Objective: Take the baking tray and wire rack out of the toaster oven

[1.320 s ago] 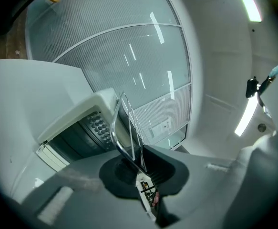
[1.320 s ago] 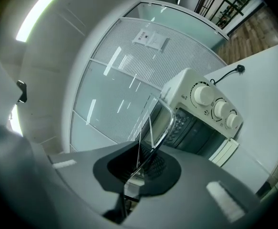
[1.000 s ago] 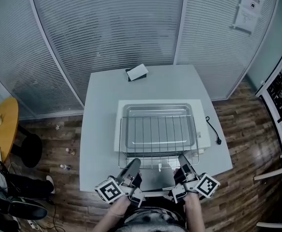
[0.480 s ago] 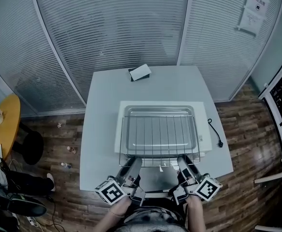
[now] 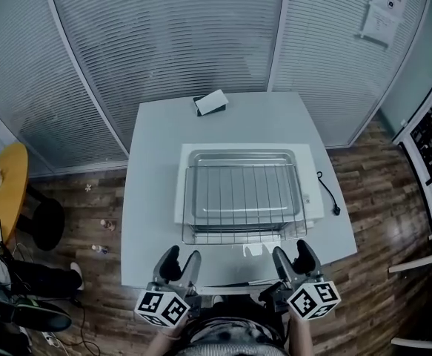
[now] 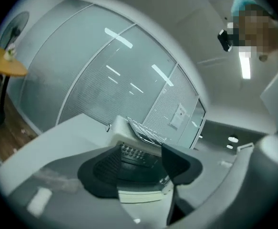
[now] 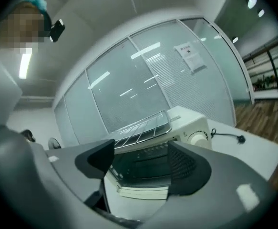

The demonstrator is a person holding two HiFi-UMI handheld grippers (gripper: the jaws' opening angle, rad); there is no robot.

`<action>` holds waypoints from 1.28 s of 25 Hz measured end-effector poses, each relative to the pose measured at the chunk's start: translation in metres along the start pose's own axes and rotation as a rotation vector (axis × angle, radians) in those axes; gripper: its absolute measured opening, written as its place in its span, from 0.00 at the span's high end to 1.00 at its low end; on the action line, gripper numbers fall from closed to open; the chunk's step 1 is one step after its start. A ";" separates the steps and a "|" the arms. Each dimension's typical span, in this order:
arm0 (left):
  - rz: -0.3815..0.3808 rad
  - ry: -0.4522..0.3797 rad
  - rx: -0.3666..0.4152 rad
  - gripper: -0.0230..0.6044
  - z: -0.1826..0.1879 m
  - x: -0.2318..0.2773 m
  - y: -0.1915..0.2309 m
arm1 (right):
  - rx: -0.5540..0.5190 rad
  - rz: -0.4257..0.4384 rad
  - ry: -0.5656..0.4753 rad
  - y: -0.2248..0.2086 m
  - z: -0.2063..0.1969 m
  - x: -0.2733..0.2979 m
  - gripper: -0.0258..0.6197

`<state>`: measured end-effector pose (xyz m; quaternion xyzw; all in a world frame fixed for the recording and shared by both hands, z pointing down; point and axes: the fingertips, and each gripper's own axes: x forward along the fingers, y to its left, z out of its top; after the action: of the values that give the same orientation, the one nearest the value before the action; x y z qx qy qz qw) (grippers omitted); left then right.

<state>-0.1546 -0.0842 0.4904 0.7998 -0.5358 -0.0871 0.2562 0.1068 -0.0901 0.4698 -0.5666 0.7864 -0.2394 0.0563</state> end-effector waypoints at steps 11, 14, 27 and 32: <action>0.007 0.046 0.415 0.55 0.015 0.011 -0.007 | -0.337 -0.164 0.014 -0.008 0.009 0.008 0.40; 0.006 0.037 0.410 0.55 0.018 0.020 -0.007 | -0.318 -0.158 0.010 -0.010 0.011 0.014 0.40; -0.023 0.042 0.372 0.55 0.026 0.063 -0.007 | -0.312 -0.138 0.026 -0.019 0.022 0.047 0.40; -0.027 0.046 0.371 0.55 0.025 0.065 -0.007 | -0.310 -0.133 0.025 -0.021 0.022 0.050 0.40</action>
<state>-0.1329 -0.1487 0.4746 0.8423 -0.5258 0.0283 0.1153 0.1155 -0.1477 0.4687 -0.6163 0.7753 -0.1253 -0.0575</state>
